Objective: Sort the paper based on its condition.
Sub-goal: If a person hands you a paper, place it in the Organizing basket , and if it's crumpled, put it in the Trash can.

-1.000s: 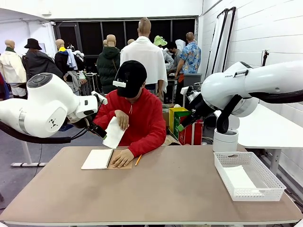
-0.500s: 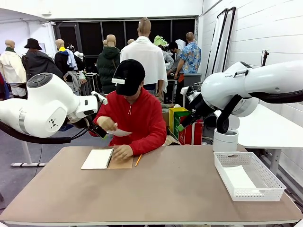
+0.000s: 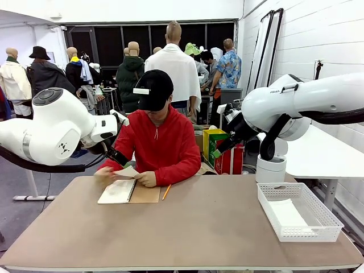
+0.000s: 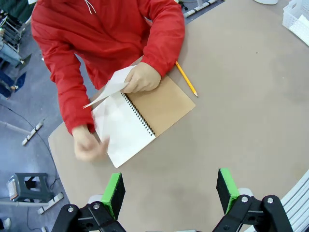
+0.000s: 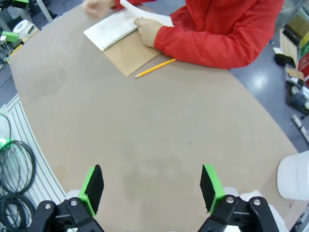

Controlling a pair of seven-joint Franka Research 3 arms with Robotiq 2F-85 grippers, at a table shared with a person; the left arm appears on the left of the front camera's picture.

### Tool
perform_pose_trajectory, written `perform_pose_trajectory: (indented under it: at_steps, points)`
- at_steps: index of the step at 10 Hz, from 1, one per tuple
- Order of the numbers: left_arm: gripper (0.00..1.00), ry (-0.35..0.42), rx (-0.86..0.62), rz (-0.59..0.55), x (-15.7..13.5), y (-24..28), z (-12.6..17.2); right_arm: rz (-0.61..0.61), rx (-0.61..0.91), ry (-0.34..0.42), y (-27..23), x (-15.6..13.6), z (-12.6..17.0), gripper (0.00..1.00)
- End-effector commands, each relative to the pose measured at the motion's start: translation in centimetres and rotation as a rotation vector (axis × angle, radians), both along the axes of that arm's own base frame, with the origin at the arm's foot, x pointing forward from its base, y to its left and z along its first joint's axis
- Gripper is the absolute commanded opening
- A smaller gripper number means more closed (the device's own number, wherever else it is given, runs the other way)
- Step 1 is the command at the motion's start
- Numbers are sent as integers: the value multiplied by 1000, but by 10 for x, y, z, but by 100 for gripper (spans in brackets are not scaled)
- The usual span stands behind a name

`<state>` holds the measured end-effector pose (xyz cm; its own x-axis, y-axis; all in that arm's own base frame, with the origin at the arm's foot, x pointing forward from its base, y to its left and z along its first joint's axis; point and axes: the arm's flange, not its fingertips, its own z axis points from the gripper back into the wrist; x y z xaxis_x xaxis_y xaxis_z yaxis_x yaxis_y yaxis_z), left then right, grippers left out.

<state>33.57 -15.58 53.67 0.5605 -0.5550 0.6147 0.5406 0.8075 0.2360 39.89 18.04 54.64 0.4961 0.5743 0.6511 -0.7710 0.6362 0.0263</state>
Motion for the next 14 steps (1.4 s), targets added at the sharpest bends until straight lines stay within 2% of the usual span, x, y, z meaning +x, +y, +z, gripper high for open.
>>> perform_pose_trajectory:
  at_steps: [1, 14]
  points:
    - [100, 1, 4, -2, 0, 1, 0, 0, -3, 1, -1, 0, 0, 100]
    - [100, 1, 4, -2, 0, 1, 0, 0, -3, 1, -1, 0, 0, 100]
